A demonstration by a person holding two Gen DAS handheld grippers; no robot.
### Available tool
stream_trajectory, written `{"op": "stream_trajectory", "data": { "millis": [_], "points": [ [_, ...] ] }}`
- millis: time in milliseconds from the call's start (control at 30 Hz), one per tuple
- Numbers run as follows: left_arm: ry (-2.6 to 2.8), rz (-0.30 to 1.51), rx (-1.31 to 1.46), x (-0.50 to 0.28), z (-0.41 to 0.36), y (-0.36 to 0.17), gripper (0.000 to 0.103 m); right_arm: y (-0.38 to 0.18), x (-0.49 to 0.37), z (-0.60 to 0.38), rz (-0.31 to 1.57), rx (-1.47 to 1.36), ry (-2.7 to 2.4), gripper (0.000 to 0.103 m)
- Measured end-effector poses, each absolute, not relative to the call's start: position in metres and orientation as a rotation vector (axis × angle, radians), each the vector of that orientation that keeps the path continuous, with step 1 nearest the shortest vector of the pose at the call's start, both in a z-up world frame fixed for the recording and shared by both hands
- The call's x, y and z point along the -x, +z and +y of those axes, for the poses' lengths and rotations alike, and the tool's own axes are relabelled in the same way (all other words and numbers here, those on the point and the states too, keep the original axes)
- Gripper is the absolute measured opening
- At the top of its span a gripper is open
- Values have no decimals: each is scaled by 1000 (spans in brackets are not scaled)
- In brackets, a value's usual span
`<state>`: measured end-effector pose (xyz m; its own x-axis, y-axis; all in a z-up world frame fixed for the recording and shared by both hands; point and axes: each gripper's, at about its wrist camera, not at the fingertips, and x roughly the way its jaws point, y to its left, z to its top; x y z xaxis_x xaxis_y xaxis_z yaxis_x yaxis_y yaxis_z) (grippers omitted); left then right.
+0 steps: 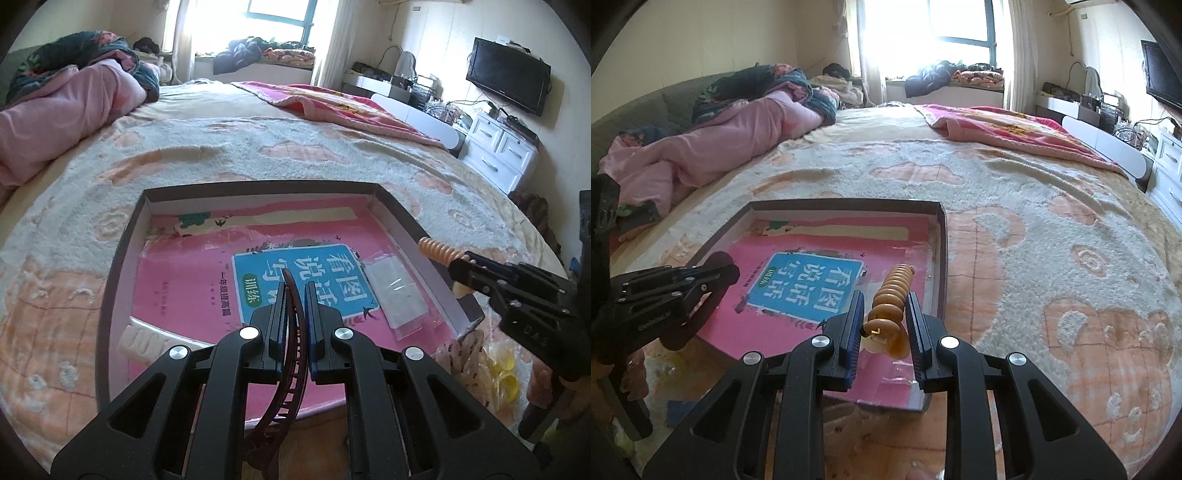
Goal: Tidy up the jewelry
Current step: 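Carry the brown clip with the left tool while the right tool carries the hair tie over the tray, then open the right tool to drop the coiled hair tie into the tray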
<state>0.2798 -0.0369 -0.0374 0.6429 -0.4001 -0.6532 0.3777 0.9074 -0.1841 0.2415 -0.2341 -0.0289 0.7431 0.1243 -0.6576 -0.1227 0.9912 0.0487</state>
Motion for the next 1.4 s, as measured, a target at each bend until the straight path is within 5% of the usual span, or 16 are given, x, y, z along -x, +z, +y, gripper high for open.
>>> {"op": "stream_trajectory", "data": {
  "millis": [933, 1400],
  "points": [
    [-505, 777, -20, -283, -60, -54, 6, -45, -251, -234, 778, -42, 169, 24],
    [-487, 775, -23, -284, -59, -53, 21, -27, -212, -242, 694, -66, 169, 52]
  ]
}}
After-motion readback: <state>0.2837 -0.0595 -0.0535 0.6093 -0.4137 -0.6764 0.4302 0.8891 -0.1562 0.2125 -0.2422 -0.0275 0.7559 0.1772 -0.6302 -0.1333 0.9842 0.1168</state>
